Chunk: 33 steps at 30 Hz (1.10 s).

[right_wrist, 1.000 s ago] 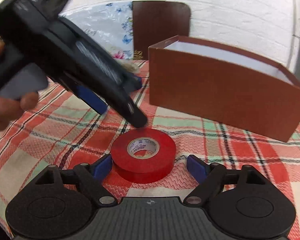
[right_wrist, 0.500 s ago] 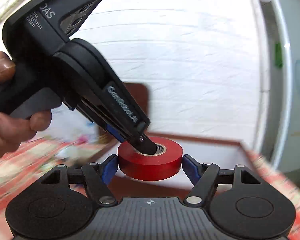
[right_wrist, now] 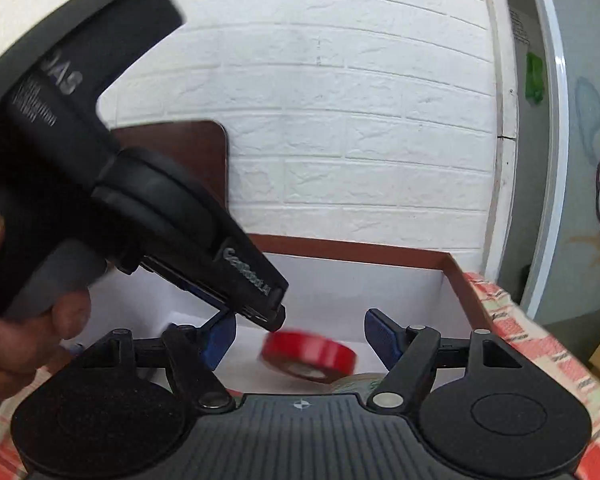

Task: Organize objects
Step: 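Grasp the red tape roll with the left tool and drop it into the brown box, then move the left tool to the green card box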

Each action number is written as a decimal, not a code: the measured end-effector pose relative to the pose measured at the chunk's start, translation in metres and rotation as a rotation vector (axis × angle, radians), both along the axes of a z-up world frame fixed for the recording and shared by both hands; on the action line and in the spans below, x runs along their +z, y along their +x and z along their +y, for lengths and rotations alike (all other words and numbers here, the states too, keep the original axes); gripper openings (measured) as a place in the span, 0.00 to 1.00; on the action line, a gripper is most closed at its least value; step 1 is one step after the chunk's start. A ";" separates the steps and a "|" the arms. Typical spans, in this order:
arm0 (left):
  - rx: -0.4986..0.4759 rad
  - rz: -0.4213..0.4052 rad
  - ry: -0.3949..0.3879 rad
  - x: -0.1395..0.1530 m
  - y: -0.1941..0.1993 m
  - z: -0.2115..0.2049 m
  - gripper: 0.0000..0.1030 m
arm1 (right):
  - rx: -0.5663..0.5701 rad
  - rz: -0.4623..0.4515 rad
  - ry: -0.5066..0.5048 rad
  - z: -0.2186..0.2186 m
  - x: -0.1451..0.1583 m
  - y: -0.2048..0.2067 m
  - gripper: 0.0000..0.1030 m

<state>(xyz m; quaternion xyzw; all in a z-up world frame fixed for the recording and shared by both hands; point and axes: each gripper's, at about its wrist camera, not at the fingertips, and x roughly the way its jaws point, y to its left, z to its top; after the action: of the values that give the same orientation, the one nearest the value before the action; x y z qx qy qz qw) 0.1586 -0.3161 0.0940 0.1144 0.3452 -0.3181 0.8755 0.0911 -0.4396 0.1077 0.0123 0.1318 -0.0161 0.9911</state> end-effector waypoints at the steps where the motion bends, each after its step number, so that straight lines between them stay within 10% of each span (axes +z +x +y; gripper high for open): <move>1: -0.001 -0.017 -0.007 0.003 -0.006 0.007 0.32 | -0.010 -0.019 0.017 0.003 -0.001 -0.009 0.68; 8: -0.007 -0.083 -0.100 0.014 -0.057 0.072 0.33 | -0.043 -0.110 0.131 0.034 -0.005 -0.076 0.69; 14: 0.063 -0.098 -0.124 0.003 -0.084 0.136 0.38 | 0.026 -0.006 0.182 0.065 -0.017 -0.083 0.69; 24: 0.495 0.032 0.013 -0.085 -0.061 0.296 0.39 | 0.247 0.204 0.078 0.161 -0.034 -0.063 0.69; 29: 0.664 -0.177 0.051 -0.100 -0.061 0.345 0.69 | 0.340 0.223 0.009 0.200 -0.030 -0.023 0.69; 33: 0.783 -0.161 -0.113 -0.104 -0.051 0.384 0.74 | 0.384 0.208 0.062 0.227 -0.025 0.016 0.69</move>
<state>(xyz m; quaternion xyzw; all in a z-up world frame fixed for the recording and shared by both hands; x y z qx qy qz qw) 0.1073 0.0679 -0.0104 -0.0495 0.2749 0.0311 0.9597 0.1073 -0.2130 0.0830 0.0156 0.2335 0.1757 0.9562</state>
